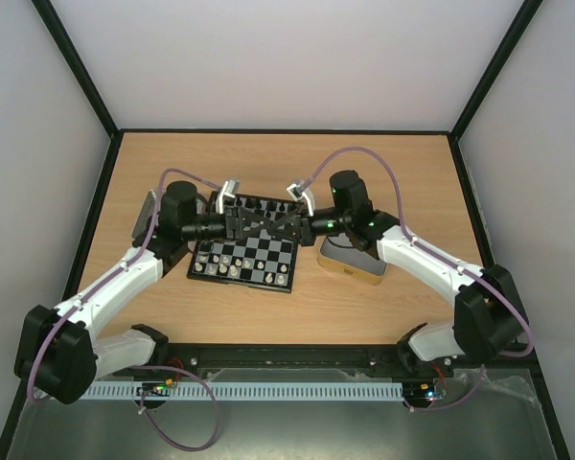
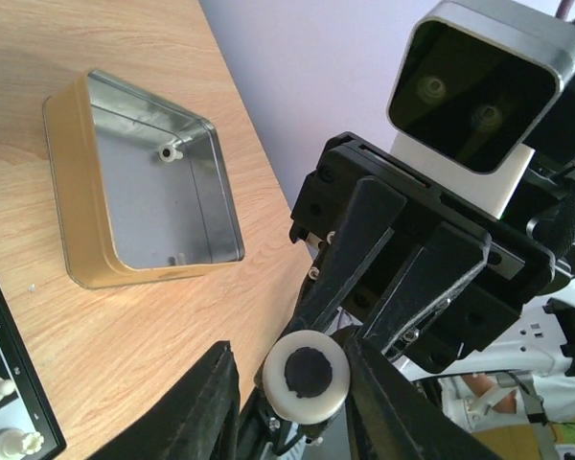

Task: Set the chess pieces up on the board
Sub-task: Place the chess piece on the chessboard.

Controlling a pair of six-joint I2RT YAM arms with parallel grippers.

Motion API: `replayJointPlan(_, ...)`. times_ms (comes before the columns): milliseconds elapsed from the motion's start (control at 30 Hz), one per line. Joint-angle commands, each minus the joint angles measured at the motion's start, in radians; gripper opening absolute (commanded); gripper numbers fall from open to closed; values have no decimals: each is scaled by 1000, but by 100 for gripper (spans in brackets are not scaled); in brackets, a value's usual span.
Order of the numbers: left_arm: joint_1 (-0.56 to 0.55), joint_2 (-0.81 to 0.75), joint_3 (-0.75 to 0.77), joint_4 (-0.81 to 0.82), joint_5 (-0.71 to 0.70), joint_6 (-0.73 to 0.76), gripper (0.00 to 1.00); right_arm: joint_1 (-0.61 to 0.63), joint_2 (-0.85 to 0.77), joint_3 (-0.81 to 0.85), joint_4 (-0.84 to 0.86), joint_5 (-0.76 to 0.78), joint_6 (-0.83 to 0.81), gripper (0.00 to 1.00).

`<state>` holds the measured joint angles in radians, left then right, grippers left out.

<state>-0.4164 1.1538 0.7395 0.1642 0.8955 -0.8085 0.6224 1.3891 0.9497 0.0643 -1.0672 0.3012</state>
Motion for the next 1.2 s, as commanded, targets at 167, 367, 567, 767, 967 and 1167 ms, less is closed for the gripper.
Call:
replayJointPlan(167,-7,10,10,35,18,-4,11,14,14,44,-42,-42,-59,5)
replayJointPlan(367,-7,-13,12,36,-27,-35,5,14,-17,8,36,8,46,31)
replayJointPlan(567,-8,-57,11,136,-147,-238,5,16,-114,-200,503,147,426,52)
replayJointPlan(767,-9,-81,-24,308,-255,-540,6,23,-116,-300,780,480,775,60)
replayJointPlan(967,-10,-86,-23,357,-316,-634,6,45,-8,-295,1075,462,996,61)
replayJointPlan(1167,-10,-82,-37,388,-334,-680,7,89,57,-277,1177,437,1073,61)
